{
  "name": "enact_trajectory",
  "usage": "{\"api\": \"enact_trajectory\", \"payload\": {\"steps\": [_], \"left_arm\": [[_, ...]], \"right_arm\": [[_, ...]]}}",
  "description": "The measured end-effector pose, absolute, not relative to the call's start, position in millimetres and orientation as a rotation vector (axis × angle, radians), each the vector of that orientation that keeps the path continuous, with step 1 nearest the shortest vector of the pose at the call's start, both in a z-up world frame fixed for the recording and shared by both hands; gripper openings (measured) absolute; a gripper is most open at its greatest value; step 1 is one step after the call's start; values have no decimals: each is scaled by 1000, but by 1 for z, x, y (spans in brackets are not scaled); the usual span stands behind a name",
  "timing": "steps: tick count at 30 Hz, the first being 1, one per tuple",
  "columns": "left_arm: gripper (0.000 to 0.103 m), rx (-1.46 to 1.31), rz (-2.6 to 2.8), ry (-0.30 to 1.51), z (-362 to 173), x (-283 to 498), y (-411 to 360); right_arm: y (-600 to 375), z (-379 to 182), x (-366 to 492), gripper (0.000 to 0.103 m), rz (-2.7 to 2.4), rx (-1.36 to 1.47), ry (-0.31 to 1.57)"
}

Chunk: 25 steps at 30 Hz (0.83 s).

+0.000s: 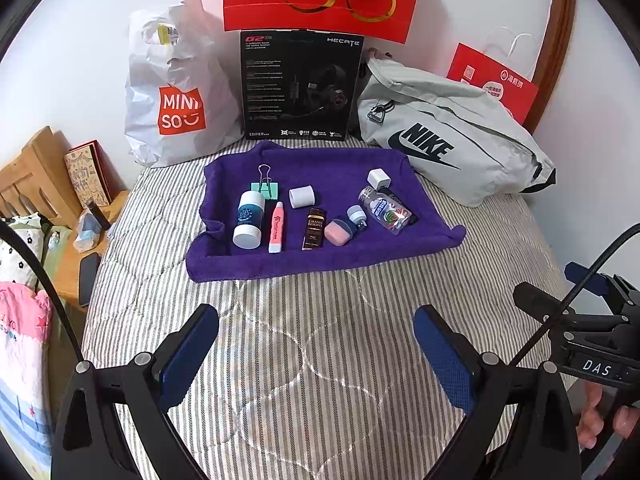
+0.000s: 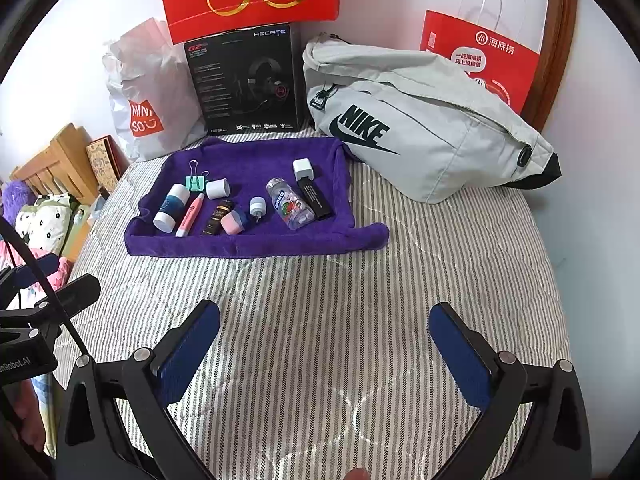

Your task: Organize rigid objects

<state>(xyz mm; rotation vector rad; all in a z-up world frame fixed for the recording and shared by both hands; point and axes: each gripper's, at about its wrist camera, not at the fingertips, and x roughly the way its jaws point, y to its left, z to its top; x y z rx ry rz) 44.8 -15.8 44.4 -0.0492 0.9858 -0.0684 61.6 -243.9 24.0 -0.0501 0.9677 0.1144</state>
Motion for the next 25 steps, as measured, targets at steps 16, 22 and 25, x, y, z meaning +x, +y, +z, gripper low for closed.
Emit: {"api": "enact_trajectory", "payload": {"steps": [16, 22, 25], "left_arm": [[99, -45, -76, 997, 42, 48, -16], [99, -48, -77, 990, 42, 48, -15], [99, -41, -79, 972, 44, 48, -14]], "right_arm": [[-243, 23, 63, 103, 107, -57, 969], [-242, 23, 63, 103, 106, -57, 968], [-242, 23, 63, 103, 106, -58, 970]]}}
